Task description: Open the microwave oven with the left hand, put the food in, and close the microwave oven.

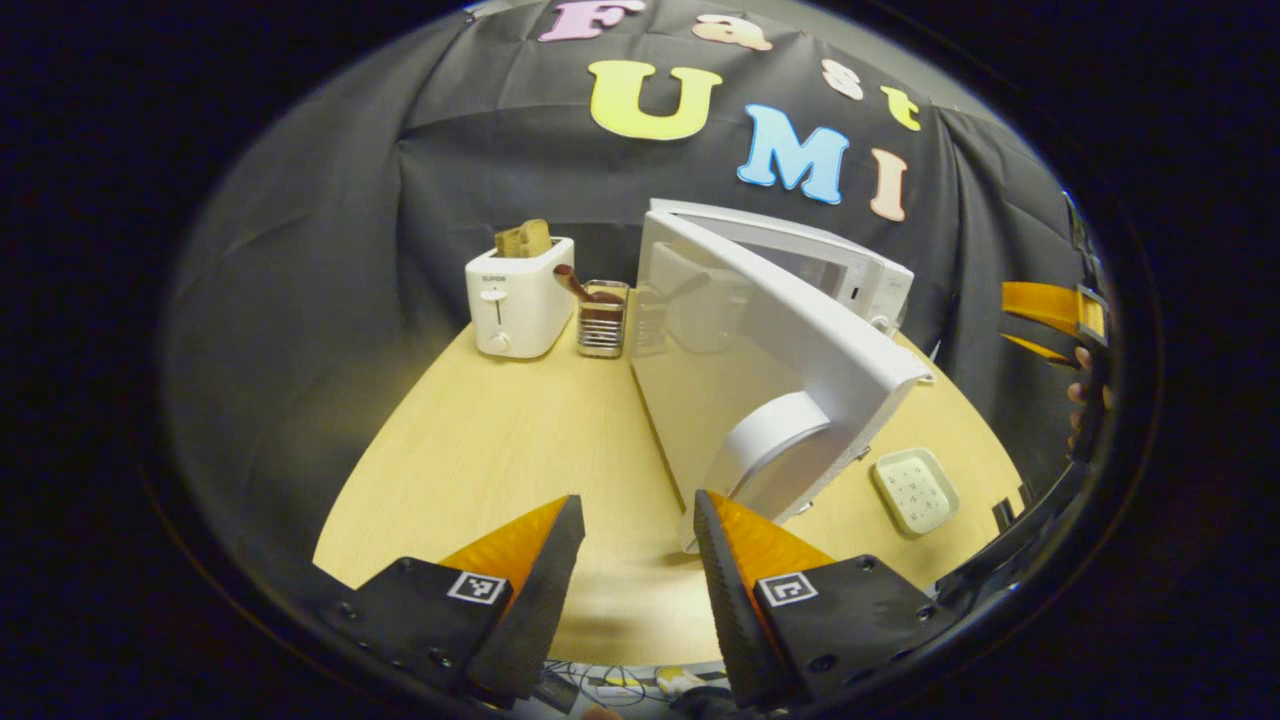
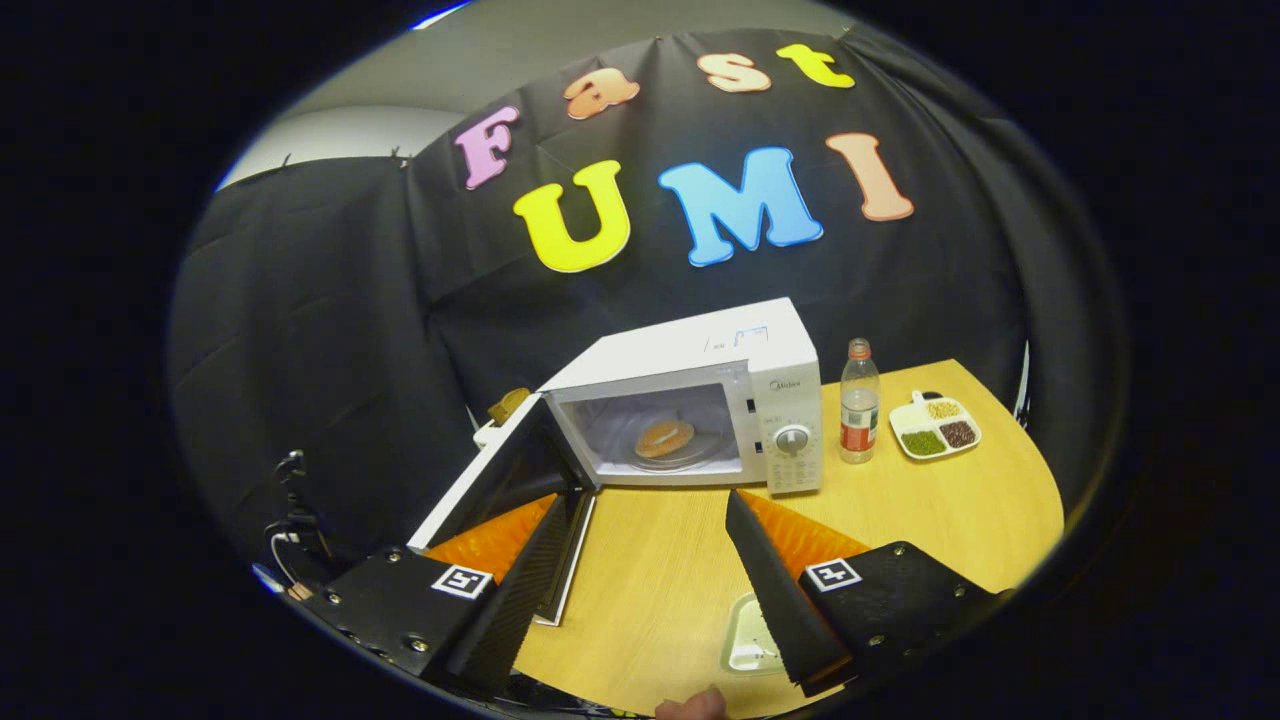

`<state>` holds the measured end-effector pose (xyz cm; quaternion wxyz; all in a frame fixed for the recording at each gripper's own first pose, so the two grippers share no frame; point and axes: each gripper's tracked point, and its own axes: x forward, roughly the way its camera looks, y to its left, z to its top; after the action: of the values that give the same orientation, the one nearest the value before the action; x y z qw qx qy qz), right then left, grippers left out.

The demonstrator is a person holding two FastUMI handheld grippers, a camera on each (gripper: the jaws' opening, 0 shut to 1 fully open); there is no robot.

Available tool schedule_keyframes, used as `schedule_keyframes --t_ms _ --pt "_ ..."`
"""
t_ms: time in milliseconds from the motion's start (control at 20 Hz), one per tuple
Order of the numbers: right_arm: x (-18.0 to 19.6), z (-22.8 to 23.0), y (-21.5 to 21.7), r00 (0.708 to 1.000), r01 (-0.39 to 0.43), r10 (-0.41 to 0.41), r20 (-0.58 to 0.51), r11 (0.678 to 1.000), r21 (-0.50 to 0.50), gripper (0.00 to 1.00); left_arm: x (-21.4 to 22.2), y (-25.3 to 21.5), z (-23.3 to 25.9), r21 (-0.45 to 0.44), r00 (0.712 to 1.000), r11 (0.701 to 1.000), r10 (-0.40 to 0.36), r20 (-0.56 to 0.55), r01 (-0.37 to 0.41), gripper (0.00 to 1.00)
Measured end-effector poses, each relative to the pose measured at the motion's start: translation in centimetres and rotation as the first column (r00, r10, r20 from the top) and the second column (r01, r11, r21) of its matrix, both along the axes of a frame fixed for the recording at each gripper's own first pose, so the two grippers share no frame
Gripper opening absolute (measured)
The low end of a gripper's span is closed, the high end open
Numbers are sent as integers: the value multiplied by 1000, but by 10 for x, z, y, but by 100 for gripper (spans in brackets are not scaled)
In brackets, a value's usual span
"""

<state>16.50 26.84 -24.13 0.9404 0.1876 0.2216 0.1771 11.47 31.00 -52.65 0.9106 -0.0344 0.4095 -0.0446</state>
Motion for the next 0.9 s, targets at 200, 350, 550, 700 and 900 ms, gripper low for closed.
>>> schedule_keyframes --t_ms 200,350,550,700,900 --pt "-42 31 -53 998 -1 4 61 999 -35 97 13 -31 2 57 1000 998 -30 -3 30 77" --pt "-59 38 -96 997 42 -36 74 996 -80 97 25 -62 -5 55 1000 998 -16 -21 17 76" --pt "-67 41 -135 994 102 -101 44 994 -32 98 50 -108 -10 75 999 996 -47 -18 48 76" --pt "-65 41 -158 986 168 -168 15 986 -9 98 78 -142 -16 70 994 992 -107 -9 107 76" --pt "-47 36 -180 960 278 -279 -29 960 -20 98 128 -179 -16 76 978 976 -206 37 203 76"
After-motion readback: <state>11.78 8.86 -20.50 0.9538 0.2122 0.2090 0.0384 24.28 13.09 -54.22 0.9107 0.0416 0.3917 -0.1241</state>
